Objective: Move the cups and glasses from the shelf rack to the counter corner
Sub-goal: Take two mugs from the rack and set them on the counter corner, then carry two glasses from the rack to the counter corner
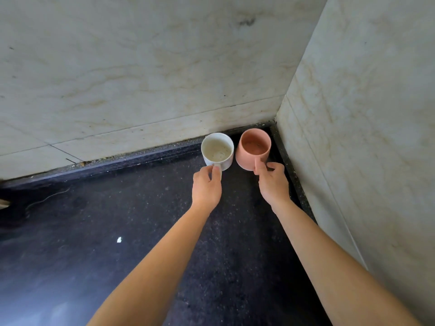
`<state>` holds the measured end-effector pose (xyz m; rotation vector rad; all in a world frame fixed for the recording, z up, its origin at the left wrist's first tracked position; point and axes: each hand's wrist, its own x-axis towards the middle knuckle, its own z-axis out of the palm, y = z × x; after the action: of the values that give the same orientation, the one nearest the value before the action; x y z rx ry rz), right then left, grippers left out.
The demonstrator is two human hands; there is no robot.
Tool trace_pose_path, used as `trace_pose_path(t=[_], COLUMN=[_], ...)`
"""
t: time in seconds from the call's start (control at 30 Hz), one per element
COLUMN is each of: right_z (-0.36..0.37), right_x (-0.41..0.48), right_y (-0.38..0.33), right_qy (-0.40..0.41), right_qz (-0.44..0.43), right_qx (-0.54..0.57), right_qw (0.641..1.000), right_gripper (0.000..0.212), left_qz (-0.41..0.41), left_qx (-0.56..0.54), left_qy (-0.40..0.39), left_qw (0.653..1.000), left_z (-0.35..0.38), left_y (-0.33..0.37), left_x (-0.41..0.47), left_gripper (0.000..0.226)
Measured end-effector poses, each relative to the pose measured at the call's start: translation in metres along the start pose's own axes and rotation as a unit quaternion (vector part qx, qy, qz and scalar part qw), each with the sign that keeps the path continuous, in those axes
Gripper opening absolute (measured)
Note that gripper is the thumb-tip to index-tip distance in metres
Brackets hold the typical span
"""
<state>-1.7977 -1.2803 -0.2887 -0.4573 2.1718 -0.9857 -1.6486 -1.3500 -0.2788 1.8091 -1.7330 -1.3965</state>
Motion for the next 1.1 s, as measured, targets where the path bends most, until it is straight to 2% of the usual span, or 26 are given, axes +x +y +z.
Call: trace_pose_path(t=[0.1, 0.17, 0.3, 0.43, 0.6, 0.77, 0.87, 0.97, 1.1], right_z=[-0.018, -0.029, -0.043, -0.023, 0.051, 0.113, 0.138, 0.158, 0.199], right_x=[-0.02, -0.039, -0.082, -0.13, -0.225, -0.357, -0.446, -0.526, -0.677], right_y=[-0.027, -0.057, -0.125, -0.178, -0.201, -0.193, -0.185, -0.17, -0.118], right_qy=[0.077, 0.115, 0.151, 0.132, 0.012, -0.078, -0.117, -0.145, -0.183], right_qz=[-0.098, -0.191, -0.363, -0.529, -0.676, -0.778, -0.811, -0.829, -0.859], right_qx=[-0.078, -0.121, -0.175, -0.185, -0.177, -0.147, -0.118, -0.08, -0.026], right_qw=[0.989, 0.967, 0.903, 0.817, 0.715, 0.606, 0.562, 0.535, 0.477], right_gripper=[0.056, 0.056, 0.063, 0.067, 0.074, 0.081, 0.083, 0.084, 0.083], left_qz=[0.065, 0.134, 0.204, 0.212, 0.117, 0.005, -0.051, -0.072, -0.126], left_qx=[0.111, 0.192, 0.297, 0.344, 0.383, 0.404, 0.393, 0.384, 0.365], left_qy=[0.038, 0.096, 0.227, 0.355, 0.497, 0.564, 0.596, 0.621, 0.661], left_qw=[0.991, 0.967, 0.905, 0.843, 0.77, 0.72, 0.698, 0.68, 0.643], left_z=[-0.037, -0.072, -0.152, -0.232, -0.304, -0.345, -0.367, -0.389, -0.417], left_y=[0.015, 0.03, 0.057, 0.052, -0.015, -0.092, -0.135, -0.173, -0.259], left_x=[-0.019, -0.04, -0.096, -0.167, -0.277, -0.4, -0.476, -0.55, -0.688], left_gripper=[0.047, 0.053, 0.057, 0.059, 0.066, 0.069, 0.071, 0.072, 0.072])
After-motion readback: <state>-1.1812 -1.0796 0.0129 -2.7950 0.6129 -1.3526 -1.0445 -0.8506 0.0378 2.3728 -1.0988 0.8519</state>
